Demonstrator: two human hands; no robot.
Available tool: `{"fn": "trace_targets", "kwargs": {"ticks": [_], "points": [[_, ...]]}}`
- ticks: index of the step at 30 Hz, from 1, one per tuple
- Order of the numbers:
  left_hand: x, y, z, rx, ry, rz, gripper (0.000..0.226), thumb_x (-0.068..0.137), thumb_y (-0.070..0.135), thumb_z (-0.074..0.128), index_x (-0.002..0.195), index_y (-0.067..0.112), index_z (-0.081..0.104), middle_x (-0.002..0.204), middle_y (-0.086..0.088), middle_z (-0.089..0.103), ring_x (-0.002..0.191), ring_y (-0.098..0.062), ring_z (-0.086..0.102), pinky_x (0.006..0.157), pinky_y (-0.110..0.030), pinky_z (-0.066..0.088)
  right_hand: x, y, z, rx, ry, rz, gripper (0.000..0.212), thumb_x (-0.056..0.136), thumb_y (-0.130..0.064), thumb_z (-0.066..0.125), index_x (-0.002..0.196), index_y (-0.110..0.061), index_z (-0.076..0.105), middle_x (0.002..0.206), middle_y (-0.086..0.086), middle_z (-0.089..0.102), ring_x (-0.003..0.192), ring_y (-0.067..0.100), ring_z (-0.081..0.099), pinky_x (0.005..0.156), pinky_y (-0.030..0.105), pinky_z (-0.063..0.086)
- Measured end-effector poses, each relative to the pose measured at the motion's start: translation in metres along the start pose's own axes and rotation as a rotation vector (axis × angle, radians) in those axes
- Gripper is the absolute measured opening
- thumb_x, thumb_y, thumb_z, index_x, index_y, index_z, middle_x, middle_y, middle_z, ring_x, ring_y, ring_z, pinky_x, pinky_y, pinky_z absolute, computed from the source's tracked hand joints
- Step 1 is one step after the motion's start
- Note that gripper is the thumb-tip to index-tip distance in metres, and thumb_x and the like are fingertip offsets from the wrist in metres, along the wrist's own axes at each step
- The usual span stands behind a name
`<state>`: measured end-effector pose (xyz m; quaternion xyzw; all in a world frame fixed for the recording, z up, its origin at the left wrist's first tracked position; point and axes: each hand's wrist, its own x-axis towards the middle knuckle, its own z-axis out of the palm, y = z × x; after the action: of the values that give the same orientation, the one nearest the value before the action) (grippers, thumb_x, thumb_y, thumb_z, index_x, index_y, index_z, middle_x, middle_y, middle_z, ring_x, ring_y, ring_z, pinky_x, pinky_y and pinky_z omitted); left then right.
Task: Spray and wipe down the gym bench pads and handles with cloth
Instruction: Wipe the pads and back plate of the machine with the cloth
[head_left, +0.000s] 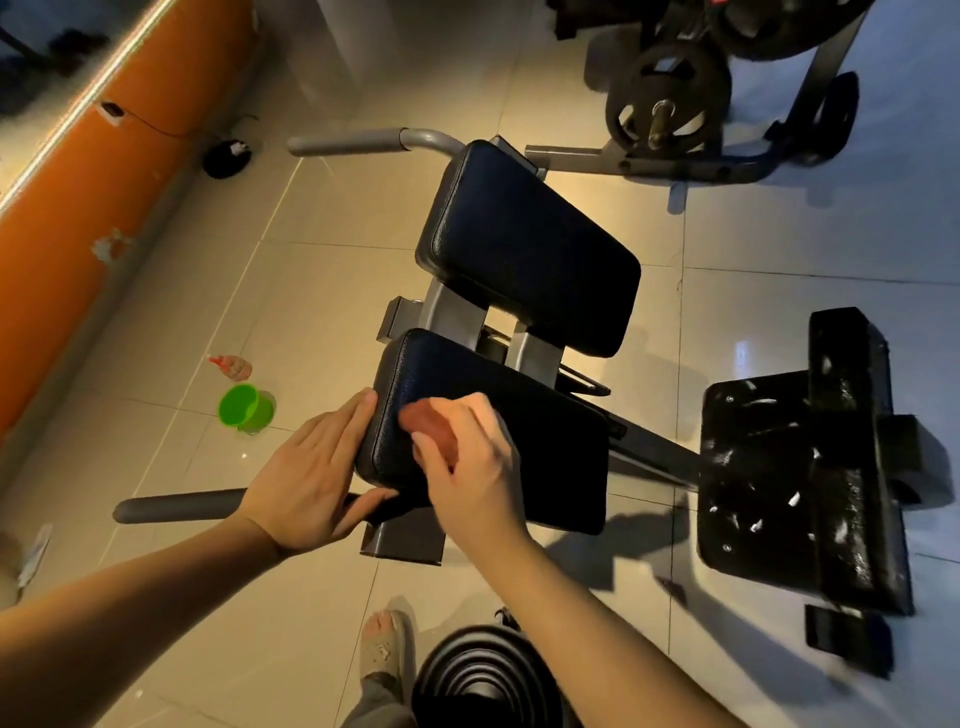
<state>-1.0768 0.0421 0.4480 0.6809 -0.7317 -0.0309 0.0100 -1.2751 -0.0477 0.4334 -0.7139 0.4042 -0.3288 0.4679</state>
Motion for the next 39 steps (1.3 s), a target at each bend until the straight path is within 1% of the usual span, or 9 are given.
{"fn": "trace_targets", "kwargs": {"ticks": [2, 10, 15, 20, 25, 29, 33, 37, 39], "points": [[-0.002, -0.001, 0.001, -0.003, -0.001, -0.010, 0.098, 0.095, 0.072, 0.038, 0.162, 0.005, 0.014, 0.158, -0.024, 0.038, 0.137, -0.038, 0.049, 0.116, -0.046, 0.038, -0.010, 0.034, -0.012, -0.094, -0.020, -0.027, 0.026, 0.099, -0.030, 0.060, 0.124, -0.022, 0.061, 0.120, -0.010, 0.052, 0.110, 0.009, 0.053, 0.089, 0.023, 0.051], [-0.003, -0.002, 0.001, -0.069, 0.020, -0.032, 0.097, 0.094, 0.076, 0.036, 0.163, 0.012, 0.012, 0.159, -0.020, 0.038, 0.137, -0.037, 0.050, 0.115, -0.043, 0.031, -0.056, 0.135, -0.098, -0.352, 0.184, 0.724, 0.022, 0.097, -0.021, 0.067, 0.116, -0.010, 0.068, 0.111, 0.010, 0.066, 0.108, 0.034, 0.062, 0.088, 0.038, 0.049], [-0.003, -0.008, 0.003, -0.176, 0.042, 0.014, 0.096, 0.094, 0.076, 0.037, 0.163, 0.016, 0.008, 0.161, -0.015, 0.034, 0.139, -0.032, 0.046, 0.117, -0.047, 0.037, -0.069, 0.081, -0.086, 0.201, 0.557, 0.859, 0.024, 0.097, -0.022, 0.068, 0.121, -0.017, 0.064, 0.110, 0.008, 0.067, 0.096, 0.023, 0.065, 0.064, 0.028, 0.051], [0.004, -0.009, -0.006, -0.254, 0.092, 0.081, 0.094, 0.094, 0.067, 0.051, 0.161, 0.016, 0.012, 0.155, -0.011, 0.035, 0.134, -0.026, 0.044, 0.116, -0.042, 0.036, -0.100, 0.034, -0.067, 0.503, 0.697, 1.021, 0.017, 0.095, -0.028, 0.070, 0.109, -0.021, 0.064, 0.109, 0.010, 0.067, 0.102, 0.030, 0.062, 0.095, 0.049, 0.052], [0.002, -0.013, -0.014, -0.290, 0.082, 0.042, 0.092, 0.092, 0.068, 0.051, 0.160, 0.015, 0.019, 0.157, -0.012, 0.036, 0.140, -0.031, 0.041, 0.118, -0.050, 0.034, -0.138, -0.005, -0.068, 0.768, 0.733, 0.993, 0.010, 0.096, -0.017, 0.066, 0.105, -0.012, 0.066, 0.111, 0.017, 0.069, 0.102, 0.036, 0.065, 0.077, 0.043, 0.053], [0.005, 0.039, -0.041, -0.441, 0.151, 0.207, 0.073, 0.094, 0.054, 0.055, 0.154, 0.015, 0.039, 0.154, -0.005, 0.042, 0.134, -0.023, 0.046, 0.114, -0.045, 0.041, -0.162, -0.011, -0.090, 0.886, 0.709, 0.890, 0.028, 0.096, -0.004, 0.058, 0.123, -0.001, 0.064, 0.123, 0.026, 0.067, 0.115, 0.041, 0.064, 0.092, 0.048, 0.054], [0.032, 0.153, -0.053, -0.565, -0.104, 0.358, 0.048, 0.097, 0.050, 0.059, 0.137, 0.023, 0.058, 0.131, 0.010, 0.056, 0.114, -0.007, 0.058, 0.099, -0.036, 0.053, -0.189, 0.006, -0.142, 0.764, 0.526, 0.763, 0.034, 0.095, 0.002, 0.052, 0.128, 0.003, 0.063, 0.123, 0.030, 0.066, 0.117, 0.041, 0.064, 0.098, 0.046, 0.051], [0.065, 0.269, -0.041, -0.994, -0.621, 0.147, 0.051, 0.082, 0.047, 0.079, 0.124, 0.022, 0.067, 0.119, 0.006, 0.073, 0.112, -0.014, 0.068, 0.106, -0.043, 0.051, -0.227, 0.026, -0.207, 0.782, 0.398, 0.681, 0.029, 0.100, -0.004, 0.053, 0.127, -0.004, 0.064, 0.118, 0.023, 0.071, 0.115, 0.035, 0.068, 0.094, 0.041, 0.055], [0.072, 0.315, -0.031, -1.111, -0.700, 0.058, 0.038, 0.082, 0.032, 0.083, 0.113, 0.011, 0.073, 0.109, -0.005, 0.077, 0.108, -0.023, 0.071, 0.106, -0.048, 0.051, -0.246, 0.038, -0.240, 0.782, 0.384, 0.680, 0.029, 0.099, -0.008, 0.056, 0.127, -0.007, 0.064, 0.119, 0.021, 0.071, 0.113, 0.032, 0.069, 0.097, 0.042, 0.056]]}}
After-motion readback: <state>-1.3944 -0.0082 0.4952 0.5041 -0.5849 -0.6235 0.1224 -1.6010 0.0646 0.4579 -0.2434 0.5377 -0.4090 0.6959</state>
